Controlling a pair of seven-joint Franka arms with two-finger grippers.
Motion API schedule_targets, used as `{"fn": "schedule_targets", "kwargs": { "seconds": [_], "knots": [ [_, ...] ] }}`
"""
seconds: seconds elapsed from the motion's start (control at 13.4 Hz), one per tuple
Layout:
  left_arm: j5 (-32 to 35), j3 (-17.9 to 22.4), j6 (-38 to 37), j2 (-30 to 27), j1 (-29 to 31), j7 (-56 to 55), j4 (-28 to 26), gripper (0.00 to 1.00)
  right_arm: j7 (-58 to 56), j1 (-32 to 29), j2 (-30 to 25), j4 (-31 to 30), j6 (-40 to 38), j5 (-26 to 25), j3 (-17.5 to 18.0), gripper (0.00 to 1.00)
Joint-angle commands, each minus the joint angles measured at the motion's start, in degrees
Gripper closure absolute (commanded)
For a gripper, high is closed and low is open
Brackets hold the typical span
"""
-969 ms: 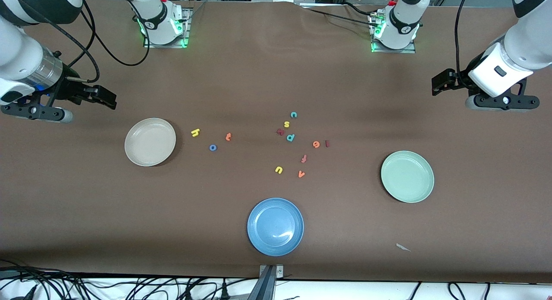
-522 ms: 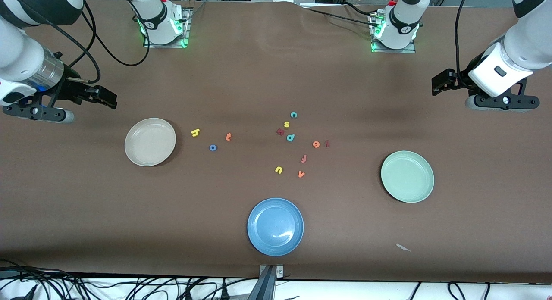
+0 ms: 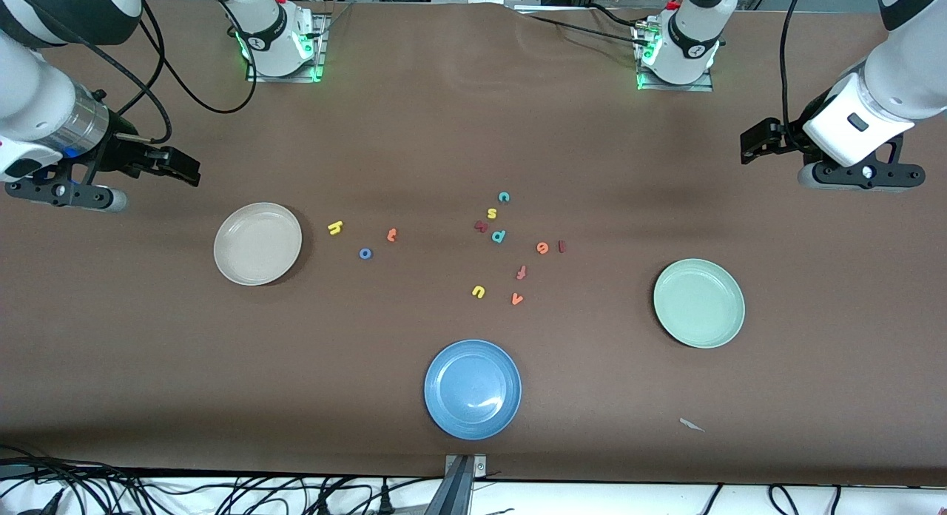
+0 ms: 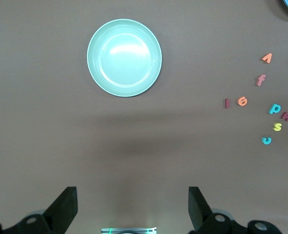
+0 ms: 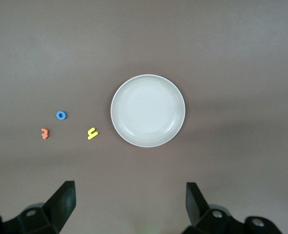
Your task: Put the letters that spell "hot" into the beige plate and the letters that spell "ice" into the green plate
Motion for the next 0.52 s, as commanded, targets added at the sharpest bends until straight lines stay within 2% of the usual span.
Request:
{"fn": "schedule_targets", "kwargs": {
  "seconds": [0.0,0.45],
  "knots": [
    [0.63,0.13,-1.07,0.50,-0.30,1.01,1.20,0.00,0.61,-0.15,-0.35,-0.09,-0.69,-0.62,0.24,0.00],
    [0.63,0.13,-0.98,0.50,-0.56,0.92,1.20,0.00,0.78,-0.06,-0.26,-0.18,-1.57,-0.70,0.32,0.00]
  ]
}}
